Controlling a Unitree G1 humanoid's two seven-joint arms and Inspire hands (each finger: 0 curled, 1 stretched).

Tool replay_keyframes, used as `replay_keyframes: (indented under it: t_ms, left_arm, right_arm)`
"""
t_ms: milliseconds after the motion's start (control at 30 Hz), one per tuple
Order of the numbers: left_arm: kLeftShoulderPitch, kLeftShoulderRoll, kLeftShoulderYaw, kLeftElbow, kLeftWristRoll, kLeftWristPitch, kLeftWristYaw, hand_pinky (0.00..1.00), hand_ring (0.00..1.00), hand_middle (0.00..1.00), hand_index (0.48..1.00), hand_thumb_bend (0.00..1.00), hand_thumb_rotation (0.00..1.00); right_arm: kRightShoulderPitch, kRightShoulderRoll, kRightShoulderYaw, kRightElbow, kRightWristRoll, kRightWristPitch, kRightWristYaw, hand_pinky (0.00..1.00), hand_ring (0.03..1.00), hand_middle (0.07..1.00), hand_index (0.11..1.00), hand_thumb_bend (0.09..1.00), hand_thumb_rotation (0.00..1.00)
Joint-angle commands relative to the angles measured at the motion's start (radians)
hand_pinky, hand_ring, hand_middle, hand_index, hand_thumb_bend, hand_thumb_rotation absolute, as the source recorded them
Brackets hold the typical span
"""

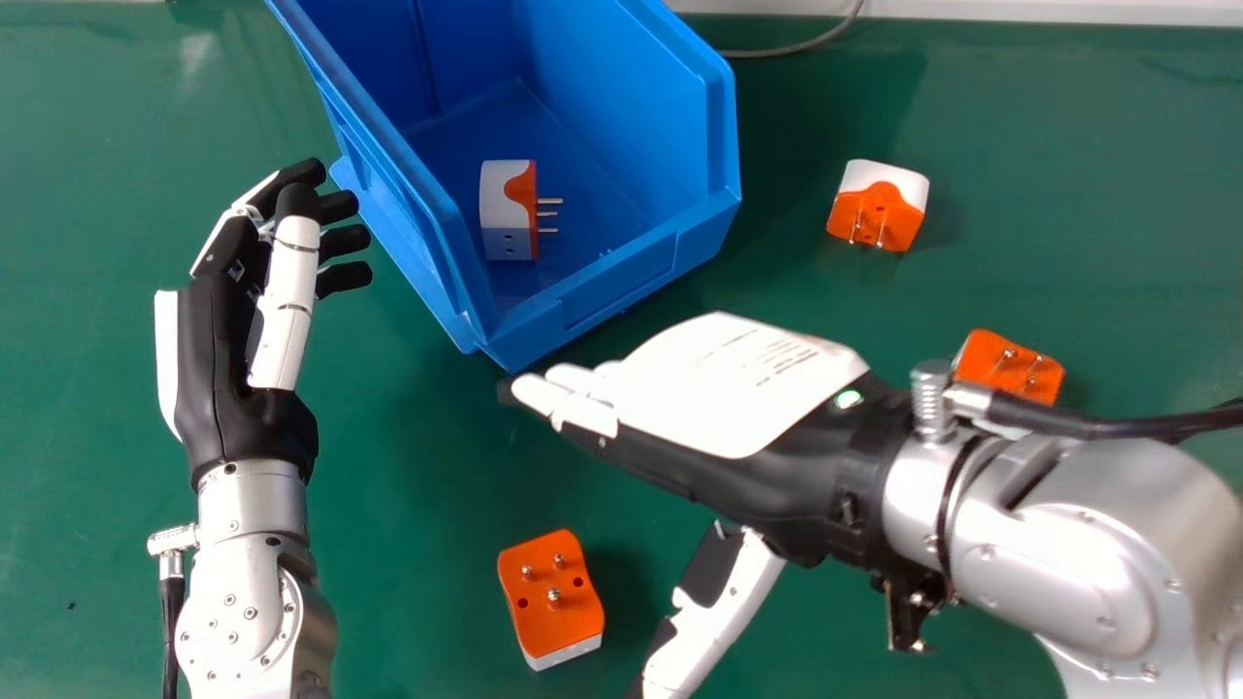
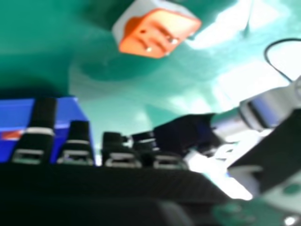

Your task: Pick all objects and put in blue box

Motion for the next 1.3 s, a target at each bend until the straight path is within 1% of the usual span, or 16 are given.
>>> replay_keyframes:
  t_ms: [0, 67, 133, 233, 300, 367, 467, 600, 633, 833, 933, 1000, 1033, 1100, 1233, 1267]
  left_arm:
    - [-0.010, 0.008, 0.001, -0.015, 0.004, -0.010, 0.002, 0.61, 0.66, 0.69, 0.722, 0.56, 0.67]
    - [-0.011, 0.008, 0.003, -0.014, 0.002, -0.007, 0.002, 0.60, 0.65, 0.69, 0.722, 0.56, 0.67]
    - [-0.014, 0.011, 0.005, -0.005, -0.001, -0.012, -0.002, 0.60, 0.65, 0.69, 0.722, 0.55, 0.67]
    - [-0.016, 0.014, 0.005, 0.005, 0.002, -0.022, -0.004, 0.60, 0.66, 0.69, 0.724, 0.55, 0.67]
    - [-0.017, 0.016, 0.006, 0.009, 0.001, -0.027, -0.006, 0.60, 0.66, 0.69, 0.724, 0.55, 0.67]
    - [-0.017, 0.017, 0.004, 0.006, 0.003, -0.024, -0.004, 0.60, 0.66, 0.69, 0.724, 0.55, 0.67]
    - [-0.016, 0.016, 0.004, -0.001, 0.003, -0.018, -0.001, 0.60, 0.65, 0.69, 0.722, 0.55, 0.67]
    - [-0.016, 0.017, 0.005, -0.001, -0.004, -0.018, -0.008, 0.60, 0.65, 0.69, 0.723, 0.55, 0.67]
    - [-0.017, 0.018, 0.005, 0.001, -0.003, -0.018, -0.007, 0.60, 0.65, 0.69, 0.723, 0.55, 0.67]
    - [-0.021, 0.023, 0.003, 0.006, 0.014, -0.028, 0.003, 0.60, 0.65, 0.69, 0.724, 0.55, 0.67]
    - [-0.019, 0.021, 0.002, -0.001, 0.010, -0.020, 0.004, 0.60, 0.65, 0.69, 0.722, 0.55, 0.67]
    - [-0.018, 0.023, 0.001, -0.002, 0.015, -0.023, 0.005, 0.60, 0.65, 0.69, 0.722, 0.55, 0.68]
    - [-0.017, 0.023, 0.000, -0.003, 0.015, -0.023, 0.005, 0.60, 0.65, 0.69, 0.722, 0.55, 0.68]
    - [-0.017, 0.020, 0.001, -0.008, 0.011, -0.018, 0.006, 0.59, 0.65, 0.68, 0.722, 0.54, 0.68]
    - [-0.015, 0.018, 0.001, -0.016, 0.003, -0.011, 0.002, 0.59, 0.65, 0.68, 0.721, 0.54, 0.68]
    - [-0.015, 0.018, 0.001, -0.016, 0.004, -0.010, 0.004, 0.59, 0.65, 0.68, 0.721, 0.54, 0.68]
  right_arm:
    - [0.008, 0.016, 0.006, 0.005, -0.015, -0.027, -0.055, 0.77, 0.937, 0.977, 0.999, 0.974, 0.57]
    - [0.017, 0.025, 0.010, 0.019, -0.019, -0.037, -0.081, 0.76, 0.929, 0.971, 0.993, 0.971, 0.56]
    - [0.023, 0.030, 0.012, 0.032, -0.019, -0.046, -0.102, 0.75, 0.918, 0.963, 0.986, 0.970, 0.55]
    - [0.029, 0.041, 0.016, 0.054, -0.012, -0.055, -0.124, 0.74, 0.909, 0.956, 0.979, 0.967, 0.55]
    - [0.032, 0.050, 0.022, 0.068, -0.013, -0.059, -0.137, 0.73, 0.901, 0.949, 0.974, 0.961, 0.54]
    - [0.036, 0.057, 0.029, 0.081, -0.019, -0.066, -0.153, 0.72, 0.893, 0.943, 0.969, 0.956, 0.52]
    - [0.042, 0.063, 0.038, 0.101, -0.028, -0.081, -0.189, 0.71, 0.885, 0.936, 0.964, 0.951, 0.51]
    - [0.046, 0.071, 0.044, 0.119, -0.032, -0.088, -0.213, 0.70, 0.875, 0.929, 0.957, 0.946, 0.50]
    - [0.046, 0.072, 0.046, 0.125, -0.032, -0.092, -0.221, 0.70, 0.875, 0.929, 0.957, 0.946, 0.50]
    - [0.046, 0.085, 0.064, 0.158, -0.046, -0.089, -0.236, 0.68, 0.852, 0.910, 0.943, 0.935, 0.48]
    - [0.049, 0.092, 0.075, 0.173, -0.060, -0.090, -0.247, 0.67, 0.831, 0.893, 0.929, 0.922, 0.45]
    - [0.052, 0.096, 0.084, 0.183, -0.072, -0.091, -0.257, 0.66, 0.824, 0.885, 0.923, 0.916, 0.44]
    - [0.053, 0.096, 0.088, 0.187, -0.076, -0.093, -0.260, 0.66, 0.824, 0.885, 0.923, 0.916, 0.44]
    - [0.054, 0.094, 0.101, 0.196, -0.091, -0.100, -0.264, 0.65, 0.817, 0.879, 0.918, 0.912, 0.43]
    - [0.060, 0.096, 0.126, 0.216, -0.121, -0.106, -0.269, 0.65, 0.812, 0.874, 0.913, 0.908, 0.43]
    - [0.062, 0.101, 0.131, 0.221, -0.124, -0.102, -0.264, 0.65, 0.812, 0.874, 0.913, 0.908, 0.43]
